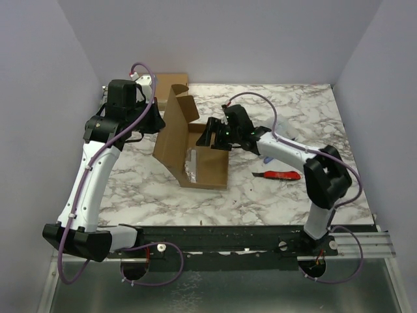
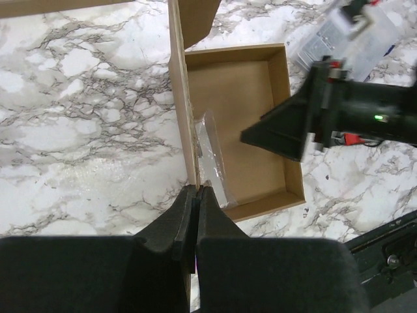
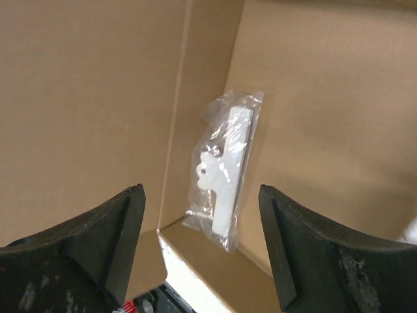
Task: Unpack the express box
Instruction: Open the express box at the center of the board, then pick up the product from the express box, then move the express box to the center of the board.
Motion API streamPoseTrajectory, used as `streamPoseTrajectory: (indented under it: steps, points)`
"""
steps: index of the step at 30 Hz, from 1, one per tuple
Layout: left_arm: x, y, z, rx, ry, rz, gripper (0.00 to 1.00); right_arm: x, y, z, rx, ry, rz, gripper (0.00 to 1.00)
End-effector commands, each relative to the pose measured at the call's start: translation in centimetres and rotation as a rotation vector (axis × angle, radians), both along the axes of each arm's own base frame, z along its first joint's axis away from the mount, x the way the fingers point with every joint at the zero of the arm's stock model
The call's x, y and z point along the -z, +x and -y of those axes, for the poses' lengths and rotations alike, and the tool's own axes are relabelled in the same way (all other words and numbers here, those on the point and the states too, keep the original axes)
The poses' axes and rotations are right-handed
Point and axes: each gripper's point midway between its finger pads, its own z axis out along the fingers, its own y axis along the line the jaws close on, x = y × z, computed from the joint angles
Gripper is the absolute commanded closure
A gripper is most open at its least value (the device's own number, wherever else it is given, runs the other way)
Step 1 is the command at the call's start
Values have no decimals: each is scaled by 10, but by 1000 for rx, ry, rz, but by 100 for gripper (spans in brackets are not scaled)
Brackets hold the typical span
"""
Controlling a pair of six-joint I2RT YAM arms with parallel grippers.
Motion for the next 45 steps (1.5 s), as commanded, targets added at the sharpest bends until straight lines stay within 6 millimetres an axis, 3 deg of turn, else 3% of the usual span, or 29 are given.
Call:
streamPoseTrajectory:
  steps: [1, 6, 14, 21, 25, 31, 34, 37, 45]
  points:
    - [-8, -1, 6, 24, -44, 41, 100, 34, 4, -34, -29, 93, -172, 21]
    - [-6, -1, 12, 39, -74, 33, 100, 76, 10, -40, -8, 57, -238, 27]
    - [-6, 0, 18, 57, -107, 35, 100, 110, 2, -56, -12, 50, -299, 28]
    - [-4, 2, 21, 59, -117, 33, 100, 113, 1, -83, -39, 87, -318, 41]
    - [-5, 3, 18, 44, -111, 38, 100, 101, 13, -77, 11, 73, -259, 64]
    - [-11, 17, 16, -8, -132, 75, 100, 65, 30, -38, 48, 37, -218, 98]
    - [-13, 29, 24, -15, -187, 91, 100, 41, 40, -5, 80, 33, -202, 100]
    - [-16, 44, 34, -12, -243, 100, 100, 4, 53, 35, 108, 33, -130, 100]
    - [-35, 92, 59, -19, -344, 155, 100, -87, 80, 174, 375, -183, 160, 100]
